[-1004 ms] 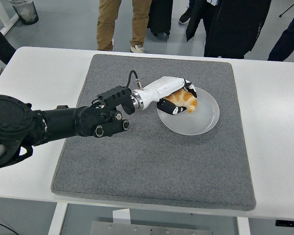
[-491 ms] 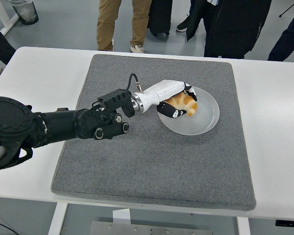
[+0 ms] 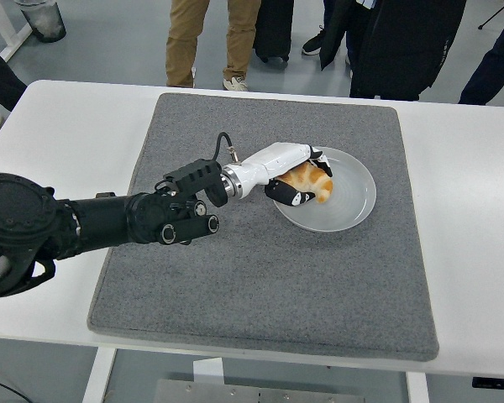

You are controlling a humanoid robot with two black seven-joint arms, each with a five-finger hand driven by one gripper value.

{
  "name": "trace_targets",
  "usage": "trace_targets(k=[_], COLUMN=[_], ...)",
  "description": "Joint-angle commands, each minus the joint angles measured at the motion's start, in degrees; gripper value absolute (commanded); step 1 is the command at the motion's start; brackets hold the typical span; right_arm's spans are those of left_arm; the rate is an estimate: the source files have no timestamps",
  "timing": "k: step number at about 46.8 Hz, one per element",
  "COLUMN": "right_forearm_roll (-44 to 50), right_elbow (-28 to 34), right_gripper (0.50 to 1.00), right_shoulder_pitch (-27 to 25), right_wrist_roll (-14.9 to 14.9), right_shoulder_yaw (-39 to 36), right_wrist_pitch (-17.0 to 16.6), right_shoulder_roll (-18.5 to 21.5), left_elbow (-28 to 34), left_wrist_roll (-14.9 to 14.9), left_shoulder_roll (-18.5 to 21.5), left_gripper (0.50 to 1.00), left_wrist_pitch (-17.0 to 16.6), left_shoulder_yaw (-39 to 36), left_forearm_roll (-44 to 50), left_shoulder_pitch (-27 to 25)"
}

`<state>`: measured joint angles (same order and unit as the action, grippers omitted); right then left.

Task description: Place the bread on the plate

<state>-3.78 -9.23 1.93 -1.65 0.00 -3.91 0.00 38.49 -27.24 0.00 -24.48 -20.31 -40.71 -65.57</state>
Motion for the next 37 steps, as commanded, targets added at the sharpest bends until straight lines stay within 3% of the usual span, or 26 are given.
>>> trace_targets(k=[1, 16, 29, 37], right_forearm_roll=[0.0, 0.0, 0.0, 0.0], right_elbow=[0.0, 0.0, 0.0, 0.0], right_gripper=[0.952, 0.952, 0.952, 0.952], right_shoulder_pitch=[0.0, 0.0, 0.0, 0.0], right_wrist_roll=[0.1, 0.0, 0.1, 0.1], right_shoulder_yaw=[0.0, 0.0, 0.0, 0.0], right_wrist_pitch=[0.0, 0.0, 0.0, 0.0], right_shoulder_roll=[0.0, 0.0, 0.0, 0.0], left_elbow=[-0.2, -0.1, 0.3, 1.0], left_wrist_roll=[0.0, 0.0, 0.0, 0.0], left_shoulder_roll=[0.0, 0.0, 0.0, 0.0], left_gripper=[0.763, 0.842, 0.870, 0.885], left_wrist_pitch=[0.0, 0.0, 0.0, 0.6], left_shoulder_yaw=[0.0, 0.2, 0.4, 4.7], left_forearm_roll=[0.1, 0.3, 0.3, 0.1], left_shoulder_pitch=[0.1, 0.8, 0.3, -1.1])
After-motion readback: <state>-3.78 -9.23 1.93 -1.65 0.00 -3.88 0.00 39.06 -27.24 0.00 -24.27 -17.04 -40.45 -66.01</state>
